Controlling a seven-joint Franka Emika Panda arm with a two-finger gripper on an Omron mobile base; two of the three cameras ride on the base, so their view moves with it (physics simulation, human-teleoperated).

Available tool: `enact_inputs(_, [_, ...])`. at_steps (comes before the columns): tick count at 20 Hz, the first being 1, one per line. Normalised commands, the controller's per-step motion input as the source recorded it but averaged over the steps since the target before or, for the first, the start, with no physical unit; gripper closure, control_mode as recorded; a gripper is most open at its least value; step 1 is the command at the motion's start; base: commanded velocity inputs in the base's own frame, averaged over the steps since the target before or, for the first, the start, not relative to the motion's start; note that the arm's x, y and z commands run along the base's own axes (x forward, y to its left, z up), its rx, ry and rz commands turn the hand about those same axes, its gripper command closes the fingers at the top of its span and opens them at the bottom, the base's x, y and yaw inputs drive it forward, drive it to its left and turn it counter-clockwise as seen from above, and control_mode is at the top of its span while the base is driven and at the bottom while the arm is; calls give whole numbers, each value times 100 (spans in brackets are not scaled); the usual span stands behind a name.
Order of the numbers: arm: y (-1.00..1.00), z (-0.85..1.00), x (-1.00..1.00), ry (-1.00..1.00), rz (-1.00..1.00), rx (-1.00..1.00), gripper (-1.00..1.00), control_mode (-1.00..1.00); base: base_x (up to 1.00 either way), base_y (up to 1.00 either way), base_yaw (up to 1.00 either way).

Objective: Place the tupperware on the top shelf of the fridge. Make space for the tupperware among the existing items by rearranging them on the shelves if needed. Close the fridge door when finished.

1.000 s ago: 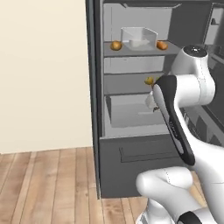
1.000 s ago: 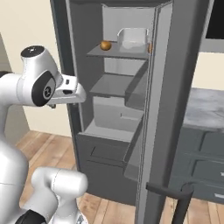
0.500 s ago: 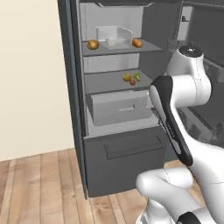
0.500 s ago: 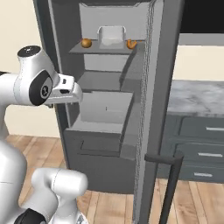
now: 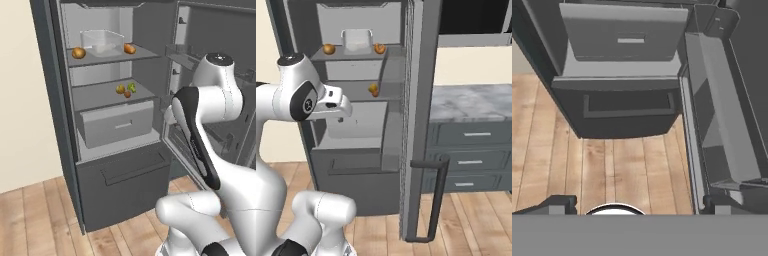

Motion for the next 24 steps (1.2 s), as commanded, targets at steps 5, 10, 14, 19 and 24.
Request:
enact_inputs(5, [0,0,0,0,0,0,-100,100,-25,-4,-17])
enact_inputs(10, [0,0,0,0,0,0,-100,100,-44,-3,-10])
enact_inputs(14, [0,0,0,0,0,0,-100,100,-35,-3,-6])
enact_inputs(19, [0,0,0,0,0,0,-100,100,13,4,0])
enact_inputs(24, [0,0,0,0,0,0,-100,100,48,15,0])
